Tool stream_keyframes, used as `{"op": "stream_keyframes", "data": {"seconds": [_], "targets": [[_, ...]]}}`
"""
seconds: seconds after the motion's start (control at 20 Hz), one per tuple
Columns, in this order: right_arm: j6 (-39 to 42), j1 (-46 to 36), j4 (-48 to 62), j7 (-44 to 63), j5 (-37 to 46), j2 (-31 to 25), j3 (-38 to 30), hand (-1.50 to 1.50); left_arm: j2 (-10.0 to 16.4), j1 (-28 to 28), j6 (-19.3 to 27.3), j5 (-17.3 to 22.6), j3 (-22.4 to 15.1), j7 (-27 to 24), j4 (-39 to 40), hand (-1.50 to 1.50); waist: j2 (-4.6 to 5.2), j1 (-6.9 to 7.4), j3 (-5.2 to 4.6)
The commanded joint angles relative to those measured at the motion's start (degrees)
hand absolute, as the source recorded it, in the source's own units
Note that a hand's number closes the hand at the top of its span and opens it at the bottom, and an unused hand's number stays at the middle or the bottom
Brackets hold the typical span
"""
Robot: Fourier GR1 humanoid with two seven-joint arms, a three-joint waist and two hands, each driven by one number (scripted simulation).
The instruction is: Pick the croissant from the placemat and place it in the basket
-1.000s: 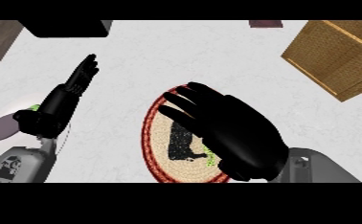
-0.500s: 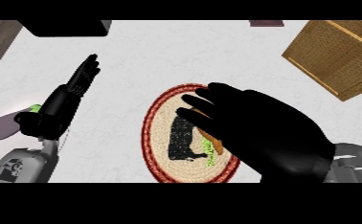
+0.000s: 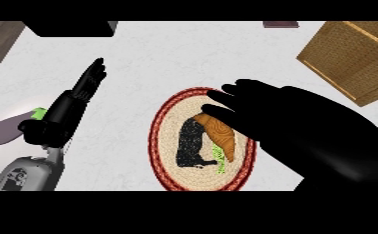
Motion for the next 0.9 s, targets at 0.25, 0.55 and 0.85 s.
{"op": "stream_keyframes", "data": {"seconds": [0.25, 0.55, 0.85], "targets": [[-8.8, 10.2, 5.2, -16.2, 17.3, 1.7, 4.6, -1.5, 0.4, -1.3, -4.4, 0.6, 3.7, 0.4, 0.6, 0.0, 0.31, 0.46, 0.09], [-19.3, 11.8, 15.7, -30.2, 27.4, 0.8, 6.7, -1.5, -2.3, 0.3, -3.2, -2.2, 3.0, 1.9, -1.9, 0.0, 0.21, 0.44, 0.06], [-26.3, 15.4, 18.9, -33.9, 35.2, 3.4, 10.1, -1.5, -1.8, -2.0, -5.3, -2.4, 5.5, 4.1, -1.9, 0.0, 0.11, 0.08, 0.05]]}}
